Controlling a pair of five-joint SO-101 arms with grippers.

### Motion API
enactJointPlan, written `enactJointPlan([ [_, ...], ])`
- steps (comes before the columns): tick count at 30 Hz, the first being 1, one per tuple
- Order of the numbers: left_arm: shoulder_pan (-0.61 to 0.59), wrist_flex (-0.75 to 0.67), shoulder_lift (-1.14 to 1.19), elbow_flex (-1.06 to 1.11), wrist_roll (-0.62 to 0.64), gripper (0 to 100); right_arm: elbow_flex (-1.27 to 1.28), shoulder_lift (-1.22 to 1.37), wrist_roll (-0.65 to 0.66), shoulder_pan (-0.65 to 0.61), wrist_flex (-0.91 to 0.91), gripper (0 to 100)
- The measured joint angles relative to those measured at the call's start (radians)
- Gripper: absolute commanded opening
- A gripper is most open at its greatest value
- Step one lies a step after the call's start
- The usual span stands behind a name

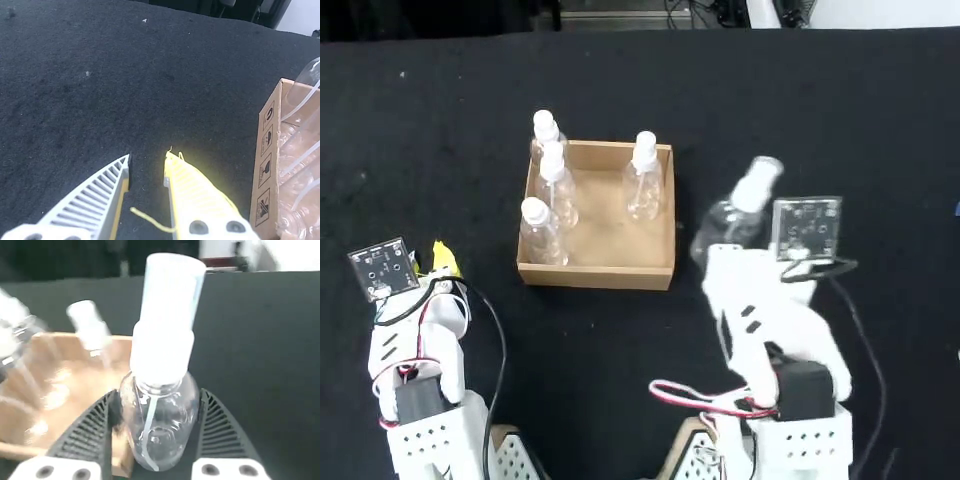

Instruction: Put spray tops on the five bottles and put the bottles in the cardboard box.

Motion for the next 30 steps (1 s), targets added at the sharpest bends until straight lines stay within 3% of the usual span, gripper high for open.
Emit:
enactJointPlan([
  [15, 0.0, 0.0, 0.0, 0.0, 0.0, 11, 0.077, 0.241, -0.071, -0.239, -0.368, 8.9],
  [24, 0.0, 0.0, 0.0, 0.0, 0.0, 11, 0.292, 0.301, -0.02, -0.247, -0.614, 8.8],
  [30, 0.0, 0.0, 0.0, 0.0, 0.0, 11, 0.321, 0.328, 0.005, -0.249, -0.638, 8.9],
])
